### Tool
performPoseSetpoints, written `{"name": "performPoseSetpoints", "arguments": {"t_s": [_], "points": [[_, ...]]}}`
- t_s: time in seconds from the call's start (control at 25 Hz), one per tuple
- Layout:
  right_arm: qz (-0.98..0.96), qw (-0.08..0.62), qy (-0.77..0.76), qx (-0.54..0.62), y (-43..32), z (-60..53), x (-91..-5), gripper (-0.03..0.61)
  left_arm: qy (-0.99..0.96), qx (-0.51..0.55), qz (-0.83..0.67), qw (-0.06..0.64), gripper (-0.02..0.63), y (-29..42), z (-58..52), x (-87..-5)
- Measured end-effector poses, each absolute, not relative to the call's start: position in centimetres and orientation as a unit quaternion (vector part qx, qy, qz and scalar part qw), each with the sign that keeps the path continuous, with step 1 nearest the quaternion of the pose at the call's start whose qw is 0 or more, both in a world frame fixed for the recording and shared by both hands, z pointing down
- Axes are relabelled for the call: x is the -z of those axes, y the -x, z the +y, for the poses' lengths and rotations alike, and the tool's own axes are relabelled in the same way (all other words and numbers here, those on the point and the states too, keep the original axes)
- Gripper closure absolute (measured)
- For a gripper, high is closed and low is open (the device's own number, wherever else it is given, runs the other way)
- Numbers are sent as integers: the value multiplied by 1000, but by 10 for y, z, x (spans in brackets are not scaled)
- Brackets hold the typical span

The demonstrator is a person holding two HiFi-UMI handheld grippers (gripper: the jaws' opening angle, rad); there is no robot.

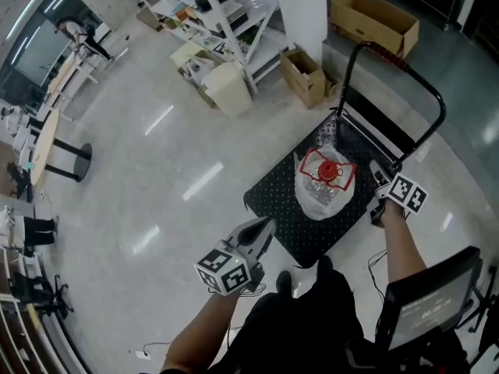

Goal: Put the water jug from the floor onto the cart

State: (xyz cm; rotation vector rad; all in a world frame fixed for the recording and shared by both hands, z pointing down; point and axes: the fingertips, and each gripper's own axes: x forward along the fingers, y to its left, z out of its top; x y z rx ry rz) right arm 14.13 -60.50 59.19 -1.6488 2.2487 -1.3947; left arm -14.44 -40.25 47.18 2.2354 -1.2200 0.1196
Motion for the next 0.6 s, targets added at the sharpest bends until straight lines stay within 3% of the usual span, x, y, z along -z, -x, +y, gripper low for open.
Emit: {"name": "performPoseSetpoints", "arguments": {"t_s": [0.16, 0.2, 0.28, 0.32, 0.6], "points": [[763, 56, 526, 371, -158, -564, -490, 382, -886, -46, -397, 235, 620, 115, -412, -432], [769, 54, 535, 347, -164, -550, -468, 389, -895, -48, -384, 222, 620, 108, -416, -424], [776, 49, 555, 296, -182, -516, -429, 477, -910, -51, -358, 201, 620, 90, -421, -409], [776, 47, 567, 274, -191, -496, -413, 491, -919, -49, -342, 190, 620, 80, -421, -400], [727, 21, 660, 186, -239, -358, -343, 522, -963, -4, -230, 143, 620, 17, -386, -340]]}}
